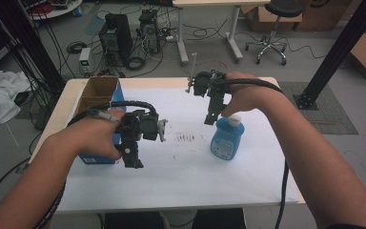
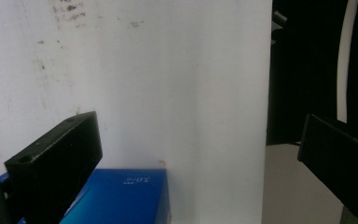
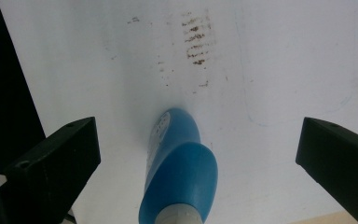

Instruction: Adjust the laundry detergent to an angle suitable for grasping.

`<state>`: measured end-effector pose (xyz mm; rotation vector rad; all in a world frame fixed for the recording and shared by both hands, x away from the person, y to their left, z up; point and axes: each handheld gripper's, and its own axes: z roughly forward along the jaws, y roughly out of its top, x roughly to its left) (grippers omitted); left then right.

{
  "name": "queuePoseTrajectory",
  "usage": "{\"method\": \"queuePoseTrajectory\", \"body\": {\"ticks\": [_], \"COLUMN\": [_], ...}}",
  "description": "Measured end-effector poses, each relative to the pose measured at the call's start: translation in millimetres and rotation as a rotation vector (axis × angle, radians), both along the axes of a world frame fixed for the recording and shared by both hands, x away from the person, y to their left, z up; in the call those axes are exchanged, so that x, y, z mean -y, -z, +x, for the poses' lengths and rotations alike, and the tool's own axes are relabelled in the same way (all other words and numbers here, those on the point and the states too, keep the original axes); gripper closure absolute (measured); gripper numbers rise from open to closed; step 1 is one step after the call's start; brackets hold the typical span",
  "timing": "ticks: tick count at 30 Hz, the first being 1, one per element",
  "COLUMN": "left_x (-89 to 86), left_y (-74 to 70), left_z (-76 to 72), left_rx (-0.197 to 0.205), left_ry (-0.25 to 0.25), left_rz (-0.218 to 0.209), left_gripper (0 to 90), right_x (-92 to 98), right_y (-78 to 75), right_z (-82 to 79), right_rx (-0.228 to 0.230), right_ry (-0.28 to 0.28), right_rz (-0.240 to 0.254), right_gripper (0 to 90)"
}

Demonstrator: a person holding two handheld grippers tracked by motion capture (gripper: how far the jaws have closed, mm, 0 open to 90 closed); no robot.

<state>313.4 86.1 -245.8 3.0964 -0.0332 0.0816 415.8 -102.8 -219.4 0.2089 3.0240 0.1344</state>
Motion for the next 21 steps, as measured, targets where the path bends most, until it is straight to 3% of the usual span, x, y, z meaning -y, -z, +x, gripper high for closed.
{"method": "queuePoseTrajectory", "body": {"ticks": [12, 21], "left_x": [0.1, 1.4], "left_y": [0.5, -2.7], "left_z": [-0.3, 0.1], "left_rx": [-0.005, -0.002], "left_ry": [-0.007, -0.007], "left_rz": [0.022, 0.033], "left_gripper": [0.1, 0.1], "right_x": [-0.5, 1.0], "right_y": [3.8, -0.7], "right_z": [0.6, 0.3], "right_rx": [-0.003, 0.005], "right_ry": [-0.002, -0.003], "right_rz": [-0.014, 0.007], "right_gripper": [0.0, 0.0]}}
